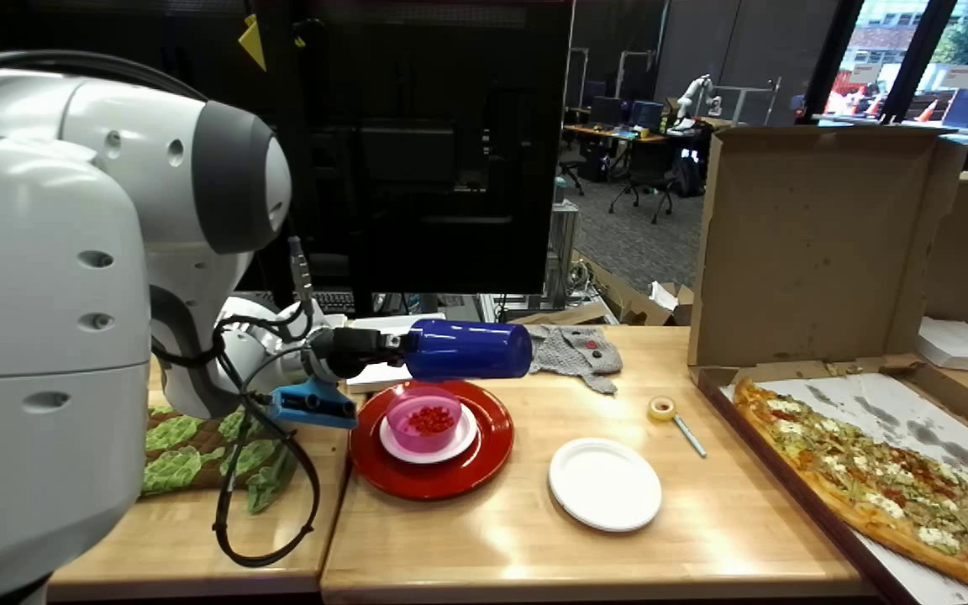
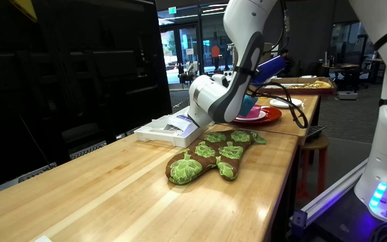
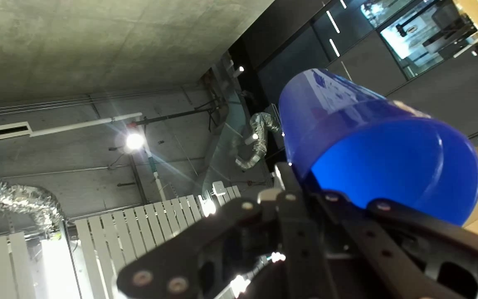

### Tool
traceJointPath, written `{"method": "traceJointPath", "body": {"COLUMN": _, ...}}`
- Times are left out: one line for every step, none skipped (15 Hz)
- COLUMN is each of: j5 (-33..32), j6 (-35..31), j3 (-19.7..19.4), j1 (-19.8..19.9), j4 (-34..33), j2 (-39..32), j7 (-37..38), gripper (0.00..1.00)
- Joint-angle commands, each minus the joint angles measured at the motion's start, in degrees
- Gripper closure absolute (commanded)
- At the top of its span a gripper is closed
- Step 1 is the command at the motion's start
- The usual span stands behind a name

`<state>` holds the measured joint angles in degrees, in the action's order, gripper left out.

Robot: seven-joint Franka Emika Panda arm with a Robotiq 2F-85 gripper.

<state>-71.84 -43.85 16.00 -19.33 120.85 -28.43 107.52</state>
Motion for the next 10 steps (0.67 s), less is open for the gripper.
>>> {"method": "traceJointPath", "body": {"j5": -0.4, "j6": -1.4, "j3": 0.7, "j1": 0.6, "j4": 1.4, "j2": 3.0, "j7": -1.7, "gripper": 0.99}}
{"method": "traceJointPath", "body": {"j5": -0.4, "j6": -1.6, "j3": 0.7, "j1": 0.7, "j4": 1.5, "j2": 3.2, "j7": -1.8, "gripper": 0.99}}
{"method": "traceJointPath", "body": {"j5": -0.3, "j6": -1.8, "j3": 0.7, "j1": 0.7, "j4": 1.5, "j2": 3.5, "j7": -1.8, "gripper": 0.99}}
{"method": "traceJointPath", "body": {"j5": -0.3, "j6": -2.2, "j3": 0.7, "j1": 0.8, "j4": 1.6, "j2": 3.8, "j7": -1.9, "gripper": 0.99}}
{"method": "traceJointPath", "body": {"j5": -0.2, "j6": -2.4, "j3": 0.7, "j1": 0.9, "j4": 1.6, "j2": 4.0, "j7": -1.9, "gripper": 0.99}}
{"method": "traceJointPath", "body": {"j5": -0.2, "j6": -2.7, "j3": 0.7, "j1": 1.0, "j4": 1.7, "j2": 4.3, "j7": -2.0, "gripper": 0.99}}
{"method": "traceJointPath", "body": {"j5": -0.1, "j6": -3.1, "j3": 0.8, "j1": 1.1, "j4": 1.8, "j2": 4.6, "j7": -2.1, "gripper": 0.99}}
{"method": "traceJointPath", "body": {"j5": 0.0, "j6": -3.5, "j3": 0.8, "j1": 1.2, "j4": 1.9, "j2": 4.9, "j7": -2.1, "gripper": 0.99}}
{"method": "traceJointPath", "body": {"j5": 0.1, "j6": -3.8, "j3": 0.8, "j1": 1.2, "j4": 1.9, "j2": 5.0, "j7": -2.1, "gripper": 0.99}}
{"method": "traceJointPath", "body": {"j5": 0.1, "j6": -4.1, "j3": 0.8, "j1": 1.3, "j4": 1.9, "j2": 5.2, "j7": -2.1, "gripper": 0.99}}
